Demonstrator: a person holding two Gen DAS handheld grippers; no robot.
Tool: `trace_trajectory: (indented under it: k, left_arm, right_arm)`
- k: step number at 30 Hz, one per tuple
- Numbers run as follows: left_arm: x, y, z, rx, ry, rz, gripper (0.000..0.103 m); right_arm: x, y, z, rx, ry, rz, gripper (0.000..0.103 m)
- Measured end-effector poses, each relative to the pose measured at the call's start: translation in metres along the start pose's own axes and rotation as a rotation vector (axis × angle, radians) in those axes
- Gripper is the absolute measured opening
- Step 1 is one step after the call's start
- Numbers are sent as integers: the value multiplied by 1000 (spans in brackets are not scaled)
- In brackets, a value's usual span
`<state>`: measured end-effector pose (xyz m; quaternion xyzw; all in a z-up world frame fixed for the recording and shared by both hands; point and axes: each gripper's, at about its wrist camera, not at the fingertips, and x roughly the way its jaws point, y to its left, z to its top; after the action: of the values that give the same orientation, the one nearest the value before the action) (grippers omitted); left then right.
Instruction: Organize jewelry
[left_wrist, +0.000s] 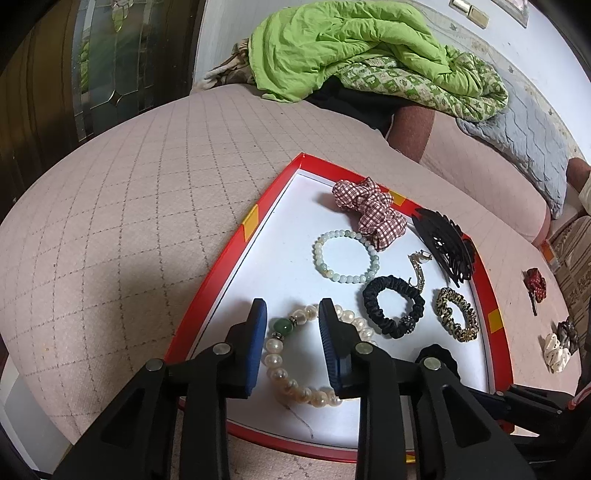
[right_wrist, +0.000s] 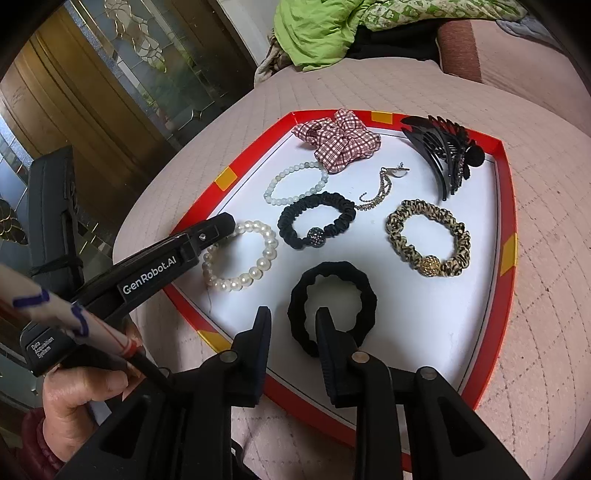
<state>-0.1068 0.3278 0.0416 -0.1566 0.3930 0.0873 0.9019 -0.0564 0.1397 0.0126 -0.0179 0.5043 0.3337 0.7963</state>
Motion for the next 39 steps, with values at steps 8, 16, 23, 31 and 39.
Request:
trace_trajectory:
  k: [8, 16, 23, 31, 39]
  left_arm:
    - [1, -3, -1, 18, 4, 10, 31]
    - [-3, -6, -1, 17, -3, 7, 44]
    - [-3, -8, -6, 20, 13, 29, 51]
    - [-10, -18, -12, 67, 3, 41, 64]
    - [-41, -18, -18, 37, -92, -8, 75]
  right_arm:
    - [-5, -4, -4, 7, -5, -5, 31]
    - [-9, -8, -11, 19, -5, -7, 32]
    - [-19, -10, -18, 23, -17, -12, 33]
    - [-37, -15, -29, 41, -42, -20, 38]
    - [-60, -8, -32, 14, -91, -25, 43]
